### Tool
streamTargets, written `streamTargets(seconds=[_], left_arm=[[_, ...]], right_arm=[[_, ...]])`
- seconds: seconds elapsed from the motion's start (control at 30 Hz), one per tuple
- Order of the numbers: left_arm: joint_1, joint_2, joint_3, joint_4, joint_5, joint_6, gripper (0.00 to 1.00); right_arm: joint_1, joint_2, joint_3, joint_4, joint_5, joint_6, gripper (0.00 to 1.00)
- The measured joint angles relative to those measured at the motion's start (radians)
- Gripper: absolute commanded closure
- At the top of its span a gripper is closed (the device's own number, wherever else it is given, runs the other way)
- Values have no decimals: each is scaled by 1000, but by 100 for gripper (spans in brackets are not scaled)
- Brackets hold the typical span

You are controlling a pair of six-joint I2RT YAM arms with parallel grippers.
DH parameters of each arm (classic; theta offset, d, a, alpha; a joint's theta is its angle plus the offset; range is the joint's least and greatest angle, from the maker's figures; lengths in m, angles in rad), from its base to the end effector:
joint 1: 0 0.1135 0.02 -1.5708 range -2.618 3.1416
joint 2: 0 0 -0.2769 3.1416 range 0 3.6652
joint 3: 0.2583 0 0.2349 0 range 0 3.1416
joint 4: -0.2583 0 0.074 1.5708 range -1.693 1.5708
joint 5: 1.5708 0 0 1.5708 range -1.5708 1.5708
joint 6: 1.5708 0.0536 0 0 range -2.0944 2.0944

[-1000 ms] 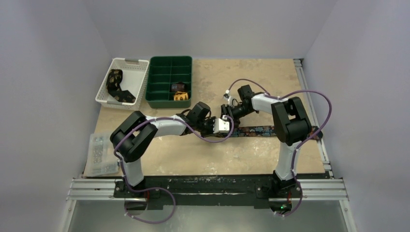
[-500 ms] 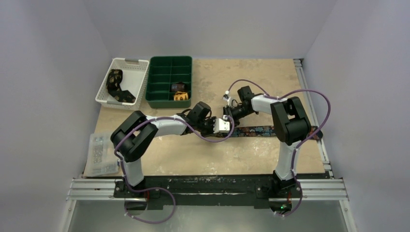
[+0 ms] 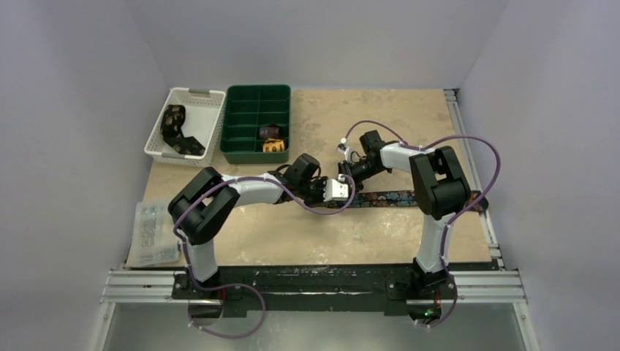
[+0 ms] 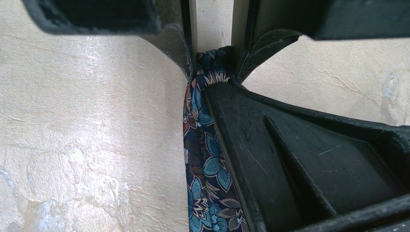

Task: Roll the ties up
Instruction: Roll the tie at the center of the board.

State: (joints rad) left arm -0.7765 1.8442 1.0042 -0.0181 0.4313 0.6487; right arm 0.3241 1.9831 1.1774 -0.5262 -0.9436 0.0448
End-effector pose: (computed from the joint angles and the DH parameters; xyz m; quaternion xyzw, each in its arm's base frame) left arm 0.2491 -0.2762 0.1582 0.6550 0.6439 -0.2219 0.3273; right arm 0.3241 0.1547 0.1425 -0.1767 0.8683 0.4631 0.0216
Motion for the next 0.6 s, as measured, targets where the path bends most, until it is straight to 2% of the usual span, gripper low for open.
streamTargets(seconds=[0.07, 0.13, 0.17, 0.23, 0.43, 0.6], left_arm=[[0, 0, 0, 0, 0, 0, 63], [0, 0, 0, 3, 0, -5, 49], [2, 0, 0, 5, 2, -16, 39], [15, -1, -3, 19, 18, -51, 28], [109, -45, -122, 141, 121, -186, 24], [111, -89, -221, 258, 179, -259, 23]], right_arm=[[-1, 0, 0, -2, -1, -4, 100], [-1, 0, -2, -2, 3, -10, 100], [-1, 0, -4, -3, 6, -15, 100], [-2, 0, -12, -11, 10, -28, 100], [-16, 14, -17, -34, 18, -47, 100], [-18, 26, -3, -58, 29, -48, 100]])
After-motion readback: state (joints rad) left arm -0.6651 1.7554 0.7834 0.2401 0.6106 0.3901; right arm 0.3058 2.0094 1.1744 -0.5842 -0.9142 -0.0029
